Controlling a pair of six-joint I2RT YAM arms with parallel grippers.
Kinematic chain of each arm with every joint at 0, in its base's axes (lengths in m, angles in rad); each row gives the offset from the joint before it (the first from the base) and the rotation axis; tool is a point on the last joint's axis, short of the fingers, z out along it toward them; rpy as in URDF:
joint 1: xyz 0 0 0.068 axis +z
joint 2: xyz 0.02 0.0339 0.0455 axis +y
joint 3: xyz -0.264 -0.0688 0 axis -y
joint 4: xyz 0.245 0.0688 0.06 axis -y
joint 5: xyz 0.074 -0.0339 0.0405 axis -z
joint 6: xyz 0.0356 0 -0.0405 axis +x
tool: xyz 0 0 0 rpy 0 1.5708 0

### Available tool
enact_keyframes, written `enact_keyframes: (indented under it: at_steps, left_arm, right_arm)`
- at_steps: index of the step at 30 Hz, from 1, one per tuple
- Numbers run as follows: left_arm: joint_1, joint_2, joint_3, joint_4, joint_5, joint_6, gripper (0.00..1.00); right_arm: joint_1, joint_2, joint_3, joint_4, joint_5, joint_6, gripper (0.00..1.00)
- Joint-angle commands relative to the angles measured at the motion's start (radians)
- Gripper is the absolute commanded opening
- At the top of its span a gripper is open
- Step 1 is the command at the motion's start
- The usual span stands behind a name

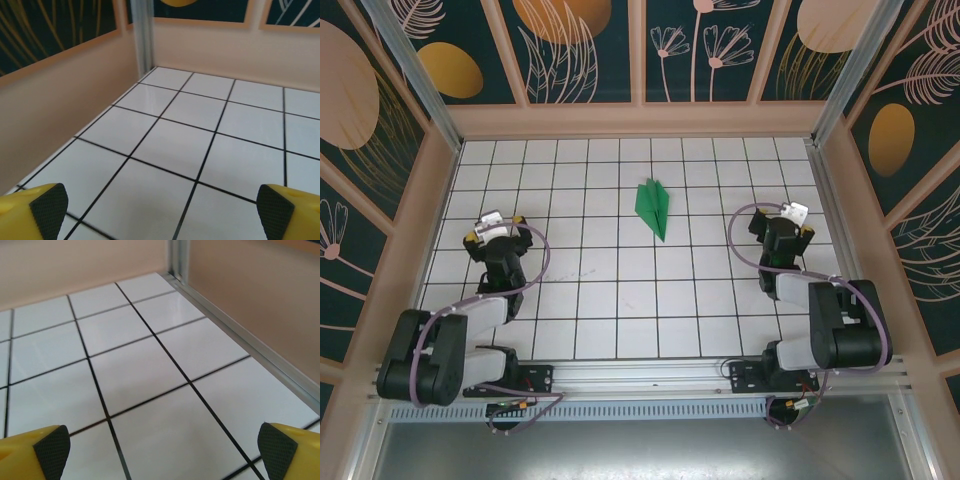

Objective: Fold a paper plane with a square sheet of paper (pick it up from the middle)
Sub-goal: Reset both arms

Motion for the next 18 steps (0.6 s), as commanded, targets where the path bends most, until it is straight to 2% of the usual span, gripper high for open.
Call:
enact_keyframes:
  at_steps: [1, 5, 10, 13, 15, 18]
  left_arm:
    - [0.031, 0.071, -0.031, 0.262, 0.158, 0.049, 0.99]
    - [0.054, 0.148, -0.053, 0.387, 0.243, 0.056, 0.99]
    - [0.066, 0.207, -0.068, 0.465, 0.271, 0.051, 0.99]
    - [0.067, 0.247, -0.058, 0.483, 0.27, 0.052, 0.99]
    - [0.068, 0.24, -0.06, 0.476, 0.284, 0.058, 0.99]
    - [0.072, 0.248, -0.022, 0.416, 0.209, 0.024, 0.99]
  right_arm:
    - [-0.027, 0.035, -0.042, 0.247, -0.12, -0.057, 0.99]
    - [-0.042, 0.082, -0.085, 0.353, -0.201, -0.073, 0.99]
    - [-0.059, 0.112, -0.12, 0.438, -0.292, -0.082, 0.99]
    - [-0.064, 0.147, -0.147, 0.516, -0.319, -0.089, 0.99]
    - [-0.065, 0.147, -0.142, 0.508, -0.323, -0.089, 0.99]
    - [-0.079, 0.147, -0.135, 0.488, -0.35, -0.079, 0.99]
